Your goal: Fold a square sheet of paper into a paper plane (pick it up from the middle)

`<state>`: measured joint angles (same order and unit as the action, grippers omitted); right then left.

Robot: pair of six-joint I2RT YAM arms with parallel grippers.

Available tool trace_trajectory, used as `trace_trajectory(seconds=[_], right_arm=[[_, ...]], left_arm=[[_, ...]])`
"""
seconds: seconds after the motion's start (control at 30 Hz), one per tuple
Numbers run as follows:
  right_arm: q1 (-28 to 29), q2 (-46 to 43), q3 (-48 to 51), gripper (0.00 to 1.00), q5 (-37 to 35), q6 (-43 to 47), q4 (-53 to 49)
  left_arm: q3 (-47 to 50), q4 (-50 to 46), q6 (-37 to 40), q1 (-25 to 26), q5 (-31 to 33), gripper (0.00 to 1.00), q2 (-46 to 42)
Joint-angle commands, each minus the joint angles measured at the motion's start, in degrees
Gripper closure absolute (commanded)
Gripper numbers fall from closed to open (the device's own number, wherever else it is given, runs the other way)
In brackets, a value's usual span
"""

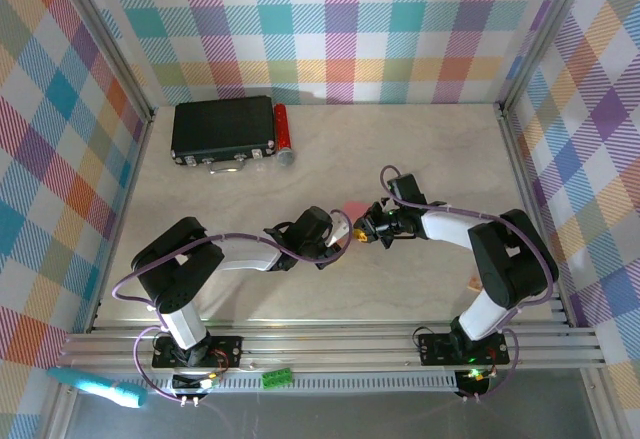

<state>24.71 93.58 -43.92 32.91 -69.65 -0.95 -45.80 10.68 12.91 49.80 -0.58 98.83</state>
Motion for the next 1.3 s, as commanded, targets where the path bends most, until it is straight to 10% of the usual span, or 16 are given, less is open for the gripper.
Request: trace_trajectory(seconds=[0.0, 0.37, 0.73, 1.27], right_arm=[[-0.2, 1.0, 0.7, 0.93, 1.4, 0.7, 0.1], [-0.5, 0.8, 0.8, 0.90, 1.4, 1.1, 0.0], [-3.8, -3.6, 2.8, 0.58, -0.6, 2.8, -2.8], [-7.8, -10.8, 5.0, 0.40, -7.1, 13.8, -7.3]], left_arm=[[-1.3, 0.3, -0.2, 0.6, -1.5, 0.65, -0.4], [-1.2, 0.1, -0.6, 0.6, -1.8, 0.76, 1.1], [0.3, 1.3, -3.1, 0.4, -2.6, 0.81, 2.4], [-5.7, -10.9, -14.1, -4.5, -13.1, 0.88, 1.3]])
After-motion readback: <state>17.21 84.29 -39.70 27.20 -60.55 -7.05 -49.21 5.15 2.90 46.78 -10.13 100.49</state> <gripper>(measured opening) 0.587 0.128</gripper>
